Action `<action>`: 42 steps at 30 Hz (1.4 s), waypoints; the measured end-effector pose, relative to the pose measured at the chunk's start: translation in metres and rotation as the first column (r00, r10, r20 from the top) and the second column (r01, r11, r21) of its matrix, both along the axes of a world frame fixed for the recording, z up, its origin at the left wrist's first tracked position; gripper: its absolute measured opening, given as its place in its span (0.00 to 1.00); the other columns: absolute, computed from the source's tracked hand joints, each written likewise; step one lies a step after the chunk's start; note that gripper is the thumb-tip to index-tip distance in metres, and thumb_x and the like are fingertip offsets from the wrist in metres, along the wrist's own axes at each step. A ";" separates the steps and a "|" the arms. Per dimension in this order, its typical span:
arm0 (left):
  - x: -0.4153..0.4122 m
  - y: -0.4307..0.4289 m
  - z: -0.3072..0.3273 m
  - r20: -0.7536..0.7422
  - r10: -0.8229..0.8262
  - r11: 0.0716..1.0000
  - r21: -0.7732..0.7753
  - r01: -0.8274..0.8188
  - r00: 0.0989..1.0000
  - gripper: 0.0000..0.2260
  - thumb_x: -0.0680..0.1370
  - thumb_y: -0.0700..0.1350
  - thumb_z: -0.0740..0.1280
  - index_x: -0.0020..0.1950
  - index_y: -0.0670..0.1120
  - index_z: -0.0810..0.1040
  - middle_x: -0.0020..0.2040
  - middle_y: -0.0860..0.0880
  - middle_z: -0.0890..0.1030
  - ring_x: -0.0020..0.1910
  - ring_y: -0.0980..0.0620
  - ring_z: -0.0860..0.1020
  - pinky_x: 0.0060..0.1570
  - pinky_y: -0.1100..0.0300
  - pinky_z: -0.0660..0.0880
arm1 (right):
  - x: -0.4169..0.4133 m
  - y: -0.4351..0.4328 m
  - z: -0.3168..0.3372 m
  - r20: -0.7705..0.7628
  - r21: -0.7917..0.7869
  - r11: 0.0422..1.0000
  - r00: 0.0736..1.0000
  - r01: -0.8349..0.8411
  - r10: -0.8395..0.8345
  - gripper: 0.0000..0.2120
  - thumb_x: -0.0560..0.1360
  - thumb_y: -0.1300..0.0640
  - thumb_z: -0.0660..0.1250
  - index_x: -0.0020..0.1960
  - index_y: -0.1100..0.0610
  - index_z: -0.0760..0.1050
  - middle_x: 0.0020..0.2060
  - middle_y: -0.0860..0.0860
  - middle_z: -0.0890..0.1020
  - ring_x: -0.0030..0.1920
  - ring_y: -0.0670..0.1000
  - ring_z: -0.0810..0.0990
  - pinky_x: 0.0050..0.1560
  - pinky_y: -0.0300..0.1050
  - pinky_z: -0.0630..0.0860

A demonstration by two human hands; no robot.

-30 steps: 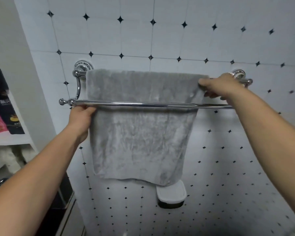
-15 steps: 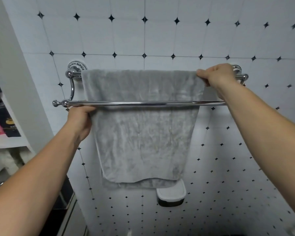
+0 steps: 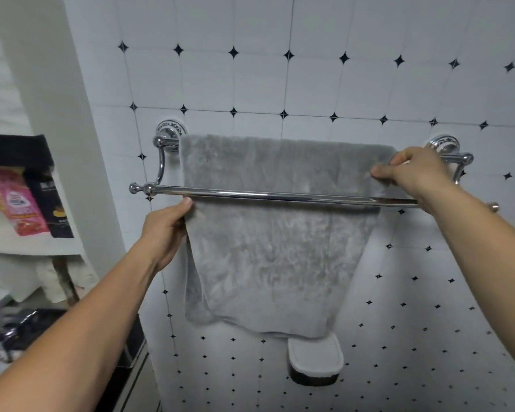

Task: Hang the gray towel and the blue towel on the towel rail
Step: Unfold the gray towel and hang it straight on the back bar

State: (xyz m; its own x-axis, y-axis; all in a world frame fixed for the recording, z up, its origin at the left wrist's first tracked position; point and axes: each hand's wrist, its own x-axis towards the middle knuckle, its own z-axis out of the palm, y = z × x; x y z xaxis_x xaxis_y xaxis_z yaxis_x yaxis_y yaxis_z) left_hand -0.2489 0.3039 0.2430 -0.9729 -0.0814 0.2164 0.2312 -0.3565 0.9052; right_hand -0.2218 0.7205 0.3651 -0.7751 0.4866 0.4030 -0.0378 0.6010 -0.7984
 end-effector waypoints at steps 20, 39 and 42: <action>-0.006 -0.004 -0.032 0.012 0.013 0.973 -0.230 -0.010 1.000 0.13 0.69 0.35 0.75 0.51 0.46 0.79 0.40 0.51 0.86 0.40 0.54 0.84 0.37 0.64 0.79 | 0.046 -0.022 -0.102 -0.602 0.248 0.941 0.798 0.231 -0.037 0.05 0.73 0.54 0.68 0.42 0.50 0.72 0.39 0.50 0.77 0.41 0.52 0.74 0.46 0.52 0.73; 0.017 0.007 -0.171 0.260 0.099 0.888 -0.458 0.032 0.960 0.14 0.67 0.36 0.79 0.50 0.44 0.82 0.37 0.50 0.78 0.35 0.59 0.79 0.38 0.73 0.75 | 0.031 -0.008 -0.266 0.567 -0.358 0.902 0.712 -0.240 0.415 0.23 0.66 0.72 0.70 0.60 0.61 0.77 0.55 0.54 0.82 0.55 0.56 0.78 0.52 0.49 0.75; 0.014 0.017 -0.179 0.262 0.121 0.883 -0.469 0.016 0.957 0.20 0.66 0.38 0.80 0.55 0.48 0.78 0.43 0.52 0.79 0.37 0.56 0.78 0.39 0.68 0.76 | 0.042 -0.013 -0.291 0.591 -0.416 0.878 0.664 -0.237 0.459 0.22 0.68 0.68 0.73 0.60 0.57 0.77 0.56 0.52 0.82 0.53 0.53 0.79 0.50 0.45 0.76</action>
State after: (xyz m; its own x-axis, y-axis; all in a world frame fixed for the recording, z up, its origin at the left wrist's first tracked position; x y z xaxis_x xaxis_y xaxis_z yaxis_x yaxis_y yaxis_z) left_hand -0.2351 0.3213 0.0636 -0.9952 -0.0920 -0.0346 -0.0459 0.1232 0.9913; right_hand -0.1801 0.7080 0.0738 -0.9157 0.1263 -0.3816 0.3989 0.4020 -0.8242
